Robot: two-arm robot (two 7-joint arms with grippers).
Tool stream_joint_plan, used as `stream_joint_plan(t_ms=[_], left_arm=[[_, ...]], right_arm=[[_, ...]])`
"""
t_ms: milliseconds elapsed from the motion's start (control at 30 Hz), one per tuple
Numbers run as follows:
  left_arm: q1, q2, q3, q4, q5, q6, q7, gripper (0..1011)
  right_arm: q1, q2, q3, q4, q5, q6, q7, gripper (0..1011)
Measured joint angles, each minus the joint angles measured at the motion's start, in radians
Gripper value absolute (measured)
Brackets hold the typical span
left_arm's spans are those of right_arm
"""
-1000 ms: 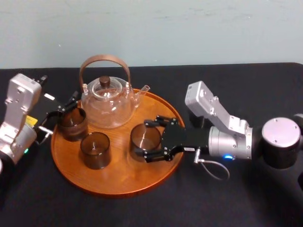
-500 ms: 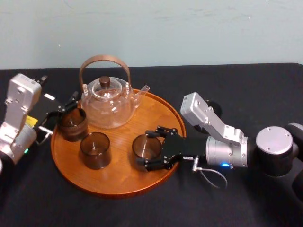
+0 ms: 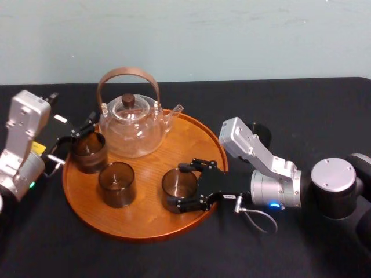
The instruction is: Pick up the glass from the table and place it on the tray.
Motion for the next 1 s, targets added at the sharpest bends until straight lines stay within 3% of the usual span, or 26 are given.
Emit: stream_joint_plan(t_ms=[267,367,1000], left_arm=[[0.000,0.000,0.000,0.000,0.000,0.000,0.000,1001],[0.000,0.000,0.000,0.000,0.000,0.000,0.000,1001],[0.000,0.000,0.000,0.000,0.000,0.000,0.000,1001]], right_arm=[[0.000,0.001,0.000,0.000,0.000,0.001,0.000,920],[0.000,0.001,0.000,0.000,0.000,0.001,0.000,1002],[0.000,0.001,0.002,-0.001,0.002,0.001,0.001,1002]])
